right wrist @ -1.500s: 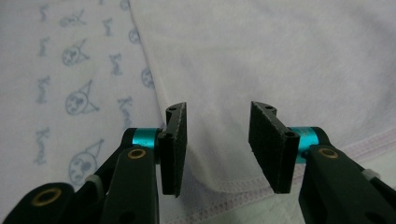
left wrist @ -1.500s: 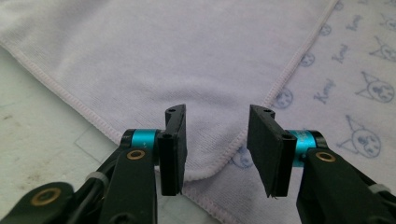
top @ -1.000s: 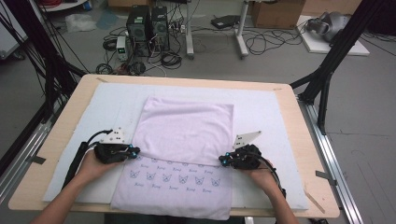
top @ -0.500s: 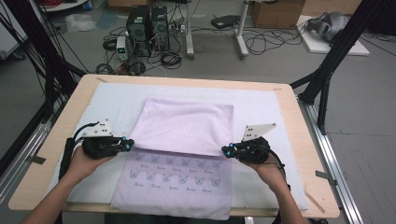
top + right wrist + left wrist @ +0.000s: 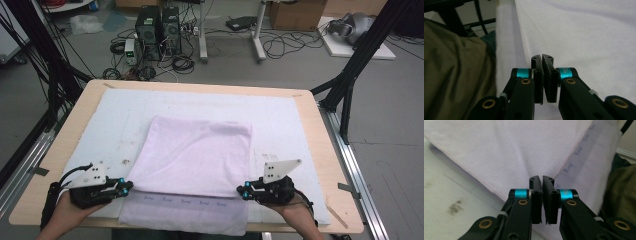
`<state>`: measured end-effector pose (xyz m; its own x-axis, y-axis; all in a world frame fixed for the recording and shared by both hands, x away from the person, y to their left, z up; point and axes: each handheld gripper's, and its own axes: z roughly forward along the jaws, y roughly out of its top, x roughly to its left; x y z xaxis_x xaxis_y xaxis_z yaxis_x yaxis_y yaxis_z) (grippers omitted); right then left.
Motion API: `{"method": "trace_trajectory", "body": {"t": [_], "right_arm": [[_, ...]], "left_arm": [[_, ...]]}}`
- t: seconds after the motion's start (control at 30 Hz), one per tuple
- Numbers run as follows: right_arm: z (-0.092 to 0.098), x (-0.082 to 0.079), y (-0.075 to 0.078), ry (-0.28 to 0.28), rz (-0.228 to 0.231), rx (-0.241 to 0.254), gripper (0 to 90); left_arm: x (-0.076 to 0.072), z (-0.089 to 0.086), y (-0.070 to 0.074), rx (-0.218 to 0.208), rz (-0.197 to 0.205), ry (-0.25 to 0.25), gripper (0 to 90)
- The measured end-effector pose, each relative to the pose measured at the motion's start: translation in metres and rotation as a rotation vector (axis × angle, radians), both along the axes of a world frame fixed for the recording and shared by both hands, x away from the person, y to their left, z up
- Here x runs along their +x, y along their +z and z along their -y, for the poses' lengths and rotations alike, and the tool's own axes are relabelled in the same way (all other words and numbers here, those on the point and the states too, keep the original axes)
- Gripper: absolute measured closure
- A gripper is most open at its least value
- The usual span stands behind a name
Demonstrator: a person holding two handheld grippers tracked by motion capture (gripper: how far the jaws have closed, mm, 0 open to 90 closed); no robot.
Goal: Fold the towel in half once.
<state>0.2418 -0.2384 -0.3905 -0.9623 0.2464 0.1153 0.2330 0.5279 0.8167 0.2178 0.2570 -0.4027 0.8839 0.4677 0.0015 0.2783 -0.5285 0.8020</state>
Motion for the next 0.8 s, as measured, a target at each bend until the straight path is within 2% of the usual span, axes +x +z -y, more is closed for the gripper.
{"method": "trace_trajectory", "body": {"t": [0.07,0.1,0.17,0.23,0.33,0.37,0.47,0.5,0.53,0.57,0.6,0.63,0.67,0.73,0.8], "right_arm": [[0.000,-0.006,-0.003,0.026,-0.022,-0.005,82.3],[0.001,-0.006,-0.004,0.022,-0.022,-0.008,77.5],[0.004,0.001,-0.004,-0.012,-0.013,-0.003,73.4],[0.007,0.015,-0.002,-0.051,0.012,-0.007,68.6],[0.009,0.046,0.000,-0.112,0.018,-0.034,65.2],[0.010,0.059,-0.002,-0.137,0.019,-0.026,64.8],[0.014,0.097,-0.007,-0.213,0.005,-0.076,60.8],[0.016,0.109,-0.008,-0.233,-0.010,-0.073,60.1],[0.017,0.120,-0.009,-0.260,-0.010,-0.086,58.1],[0.019,0.131,-0.011,-0.285,0.003,-0.095,57.6],[0.022,0.141,-0.013,-0.305,-0.001,-0.091,57.2],[0.024,0.152,-0.015,-0.328,0.000,-0.104,55.5],[0.027,0.161,-0.016,-0.347,0.001,-0.123,54.1],[0.031,0.180,-0.018,-0.366,-0.031,-0.134,52.3],[0.032,0.195,-0.020,-0.385,-0.032,-0.140,49.7]], "left_arm": [[-0.004,-0.001,-0.003,0.015,0.004,-0.007,83.4],[-0.002,-0.002,-0.003,0.011,-0.003,-0.002,79.3],[0.008,-0.003,-0.003,0.006,0.004,0.025,69.9],[0.022,-0.003,-0.001,-0.013,0.019,0.057,64.5],[0.050,0.001,0.003,-0.030,0.044,0.094,62.0],[0.060,0.004,0.004,-0.029,0.047,0.104,62.0],[0.095,0.011,0.002,-0.034,0.036,0.144,60.3],[0.106,0.014,0.000,-0.037,0.027,0.156,60.1],[0.118,0.016,-0.002,-0.037,0.026,0.169,59.0],[0.129,0.016,-0.005,-0.057,0.022,0.187,58.3],[0.140,0.017,-0.008,-0.063,0.005,0.203,58.2],[0.150,0.019,-0.010,-0.032,0.021,0.232,57.6],[0.160,0.019,-0.013,-0.034,0.027,0.256,57.5],[0.180,0.017,-0.019,-0.057,-0.007,0.266,62.5],[0.196,0.019,-0.022,-0.024,-0.024,0.279,62.7]]}}
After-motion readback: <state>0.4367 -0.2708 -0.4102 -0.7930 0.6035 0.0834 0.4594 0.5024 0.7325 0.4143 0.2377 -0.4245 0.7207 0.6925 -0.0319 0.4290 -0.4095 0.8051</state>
